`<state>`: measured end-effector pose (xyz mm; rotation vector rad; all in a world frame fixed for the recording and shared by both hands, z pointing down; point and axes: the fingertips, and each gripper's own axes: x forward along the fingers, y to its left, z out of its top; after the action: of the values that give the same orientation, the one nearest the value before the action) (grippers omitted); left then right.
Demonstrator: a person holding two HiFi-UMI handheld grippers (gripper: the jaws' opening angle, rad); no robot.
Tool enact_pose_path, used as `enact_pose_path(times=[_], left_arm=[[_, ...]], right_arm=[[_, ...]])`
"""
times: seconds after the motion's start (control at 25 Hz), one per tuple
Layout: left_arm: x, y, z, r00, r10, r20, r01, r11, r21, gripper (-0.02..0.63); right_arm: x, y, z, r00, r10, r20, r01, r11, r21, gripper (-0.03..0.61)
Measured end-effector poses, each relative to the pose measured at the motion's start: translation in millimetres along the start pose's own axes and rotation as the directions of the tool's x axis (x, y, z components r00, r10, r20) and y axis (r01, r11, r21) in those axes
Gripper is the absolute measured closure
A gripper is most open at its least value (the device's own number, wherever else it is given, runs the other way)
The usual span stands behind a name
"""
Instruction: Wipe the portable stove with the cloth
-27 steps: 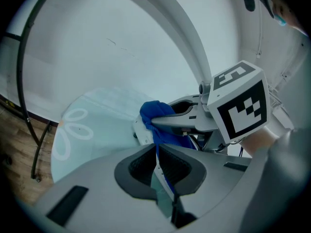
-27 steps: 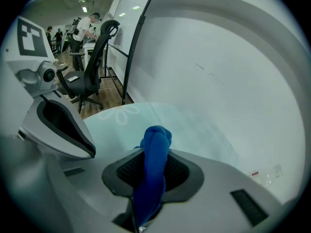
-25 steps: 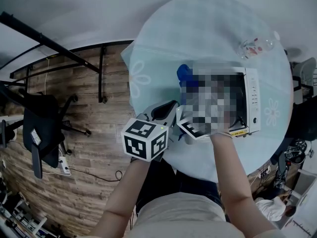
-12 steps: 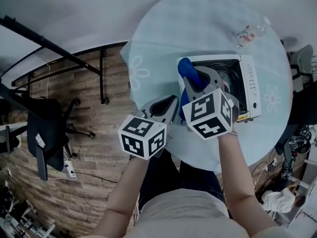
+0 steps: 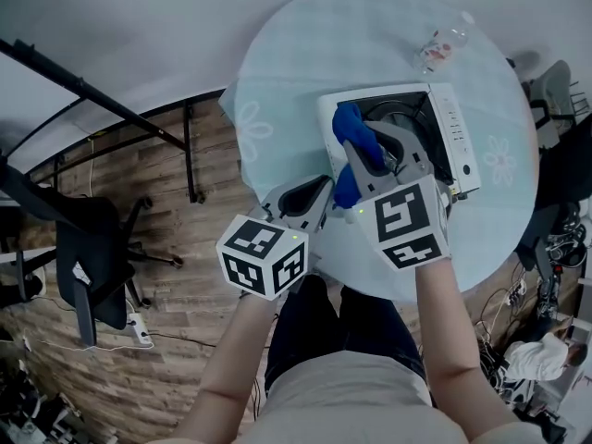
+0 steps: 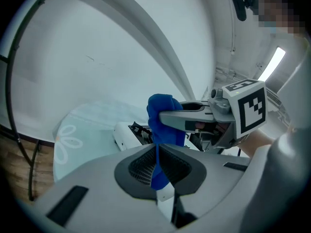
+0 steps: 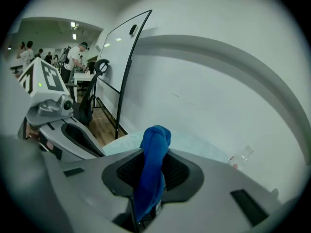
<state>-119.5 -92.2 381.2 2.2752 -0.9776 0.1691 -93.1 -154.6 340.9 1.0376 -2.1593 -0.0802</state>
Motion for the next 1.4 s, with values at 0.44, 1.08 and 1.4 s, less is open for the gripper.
enact_pose_path(times=[0.44,1.08,1.4], left_arm=[[-6.4,-33.8,10.8,0.999,-0.025,0.024,0.023,0.998,0.058,0.581],[-25.4,-95.1,40.3,0.995,-0.015,0.099,0.004,0.994,0.110,0.581],[-31.1,-120.8,43.0,0.991,-0.045,0.127,0.029,0.991,0.131,0.581]], right_arm=[[-65.1,-8.8,13.3,0.982,-0.017,0.190,-0.026,0.976,0.218,0.479],[-152.9,-31.5,12.7,0.857,0.054,0.513,-0.312,0.846,0.432,0.479],[-184.0,-40.1,-8.9,0.829,0.055,0.557,-0.355,0.821,0.446,0.480]])
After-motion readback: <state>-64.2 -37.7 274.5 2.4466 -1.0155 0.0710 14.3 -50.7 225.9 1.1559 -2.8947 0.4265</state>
